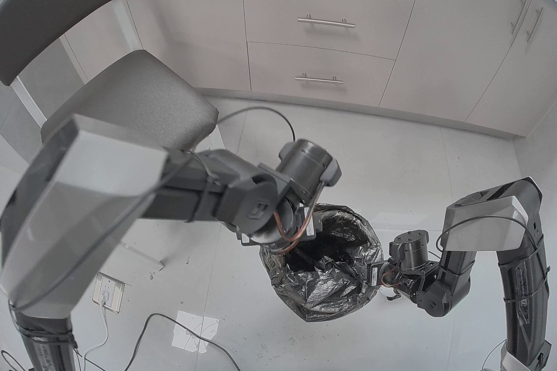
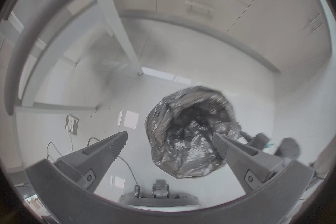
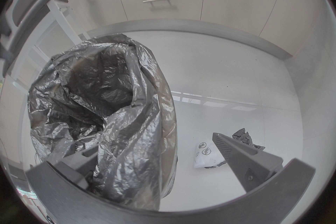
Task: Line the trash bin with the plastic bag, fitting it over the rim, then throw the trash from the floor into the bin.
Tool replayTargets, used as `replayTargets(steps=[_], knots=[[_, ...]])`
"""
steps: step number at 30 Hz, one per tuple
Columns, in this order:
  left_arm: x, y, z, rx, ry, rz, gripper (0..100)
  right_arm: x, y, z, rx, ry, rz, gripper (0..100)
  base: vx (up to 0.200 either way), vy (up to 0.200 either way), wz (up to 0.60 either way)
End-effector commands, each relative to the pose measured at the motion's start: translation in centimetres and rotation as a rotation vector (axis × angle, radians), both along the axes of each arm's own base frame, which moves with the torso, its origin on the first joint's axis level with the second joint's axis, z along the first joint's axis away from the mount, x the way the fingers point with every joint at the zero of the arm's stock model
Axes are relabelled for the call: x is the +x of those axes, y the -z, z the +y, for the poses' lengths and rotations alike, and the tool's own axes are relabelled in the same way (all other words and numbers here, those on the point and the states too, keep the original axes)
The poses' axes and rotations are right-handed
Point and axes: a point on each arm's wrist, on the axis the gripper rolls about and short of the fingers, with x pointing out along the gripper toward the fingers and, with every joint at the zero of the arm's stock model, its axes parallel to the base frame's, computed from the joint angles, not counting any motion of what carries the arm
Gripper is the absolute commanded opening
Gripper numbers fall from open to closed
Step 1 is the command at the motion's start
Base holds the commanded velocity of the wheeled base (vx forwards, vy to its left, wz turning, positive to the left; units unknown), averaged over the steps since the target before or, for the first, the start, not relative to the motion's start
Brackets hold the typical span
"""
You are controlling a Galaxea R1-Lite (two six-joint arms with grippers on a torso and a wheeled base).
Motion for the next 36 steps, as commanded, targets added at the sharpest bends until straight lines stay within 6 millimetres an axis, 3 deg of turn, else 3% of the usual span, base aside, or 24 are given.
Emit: replayTargets(steps=[1, 6, 10, 12, 13, 14, 15, 19, 24, 28, 32, 35, 36], knots=[[-5.6, -12.2, 2.4, -0.164, 0.111, -0.193, 100, -1.9, -3.3, -0.1, 0.111, -0.044, -0.043, 100, 0.000, 0.000, 0.00], [-9.1, -17.0, 5.0, -0.249, 0.136, -0.262, 100, -7.0, -10.8, -0.3, 0.296, -0.143, -0.179, 100, 0.000, 0.000, 0.00], [-11.2, -19.4, 7.6, -0.306, 0.129, -0.311, 100, -9.6, -14.1, -1.8, 0.324, -0.142, -0.251, 100, 0.000, 0.000, 0.00], [-12.2, -20.3, 8.8, -0.328, 0.129, -0.332, 100, -10.4, -15.1, -2.5, 0.328, -0.135, -0.268, 100, 0.000, 0.000, 0.00], [-13.7, -21.6, 10.7, -0.365, 0.127, -0.367, 100, -10.8, -16.1, -3.6, 0.328, -0.101, -0.285, 100, 0.000, 0.000, 0.00], [-13.7, -21.6, 10.7, -0.365, 0.127, -0.367, 100, -10.8, -16.1, -3.6, 0.328, -0.101, -0.285, 100, 0.000, 0.000, 0.00], [-15.8, -23.2, 13.6, -0.410, 0.116, -0.419, 100, -11.2, -17.2, -4.8, 0.324, -0.057, -0.295, 100, 0.000, 0.000, 0.00], [-19.0, -25.5, 19.8, -0.442, 0.033, -0.536, 100, -9.8, -18.8, -6.7, 0.286, 0.109, -0.323, 100, 0.000, 0.000, 0.00], [-21.6, -25.1, 24.8, -0.326, -0.092, -0.609, 100, -9.0, -20.7, -7.7, 0.262, 0.232, -0.401, 100, 0.000, 0.000, 0.00], [-25.5, -23.6, 28.6, -0.217, -0.240, -0.705, 100, -9.9, -22.2, -8.3, 0.241, 0.298, -0.471, 100, 0.000, 0.000, 0.00], [-30.9, -20.0, 30.6, -0.100, -0.387, -0.787, 100, -11.3, -23.4, -8.9, 0.194, 0.331, -0.529, 100, 0.000, 0.000, 0.00], [-34.2, -16.5, 30.9, -0.043, -0.431, -0.825, 100, -12.0, -23.2, -9.2, 0.143, 0.323, -0.529, 100, 0.000, 0.000, 0.00], [-34.2, -16.5, 30.9, -0.043, -0.431, -0.825, 100, -12.0, -23.2, -9.2, 0.143, 0.323, -0.529, 100, 0.000, 0.000, 0.00]])
